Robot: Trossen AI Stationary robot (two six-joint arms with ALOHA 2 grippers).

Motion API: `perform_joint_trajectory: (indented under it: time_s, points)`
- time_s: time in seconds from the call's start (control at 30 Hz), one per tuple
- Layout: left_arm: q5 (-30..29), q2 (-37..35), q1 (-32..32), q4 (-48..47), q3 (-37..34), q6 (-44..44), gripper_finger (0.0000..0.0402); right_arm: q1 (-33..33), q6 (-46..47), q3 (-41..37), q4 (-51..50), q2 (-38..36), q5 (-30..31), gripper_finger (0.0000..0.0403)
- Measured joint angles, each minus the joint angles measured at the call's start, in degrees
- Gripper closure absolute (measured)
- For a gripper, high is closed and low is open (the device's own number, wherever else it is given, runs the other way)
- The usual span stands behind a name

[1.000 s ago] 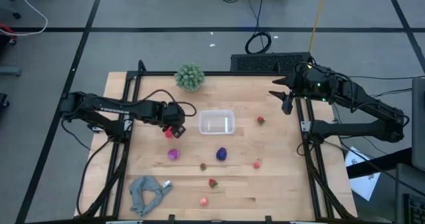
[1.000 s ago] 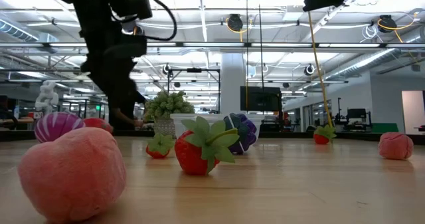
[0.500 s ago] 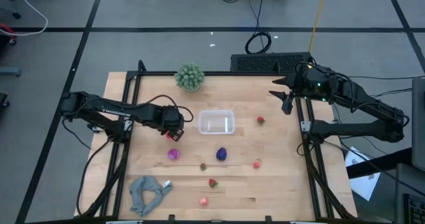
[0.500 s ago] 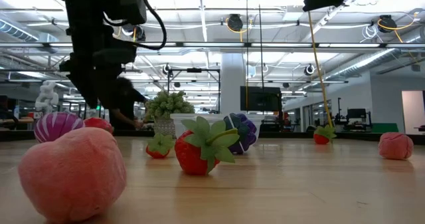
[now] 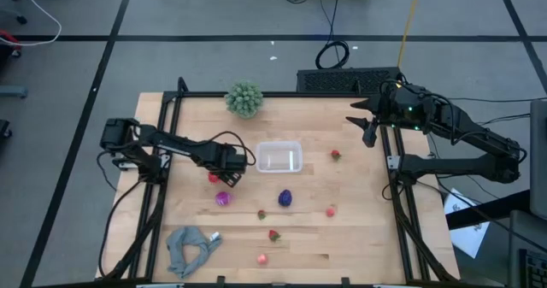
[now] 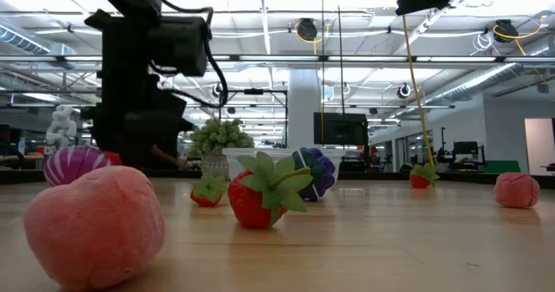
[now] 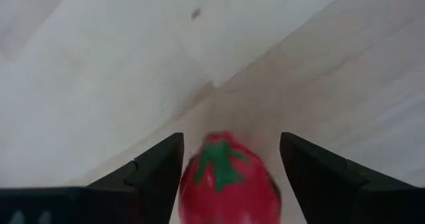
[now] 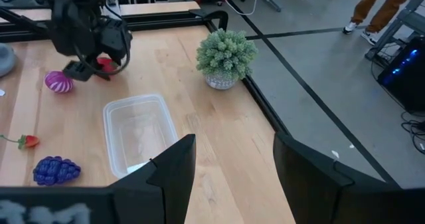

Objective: Pick and placing Produce into tupperware
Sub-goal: Put the dragon fruit into the bin

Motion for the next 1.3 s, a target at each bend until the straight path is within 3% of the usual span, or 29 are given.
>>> perform_joint_trajectory:
  time_s: [0.23, 1.3]
  points:
    - [1.69, 2.4, 0.04, 0.52, 0.28, -0.27, 0.0147, 0.0, -0.34, 0.0, 0.0, 0.01, 0.0, 0.0209]
    - [3.9, -3.04, -1.38, -7.3, 0.0, -4.49, 0.0147, 0.0, -0.41, 0.0, 0.24, 0.01, 0.0, 0.0209]
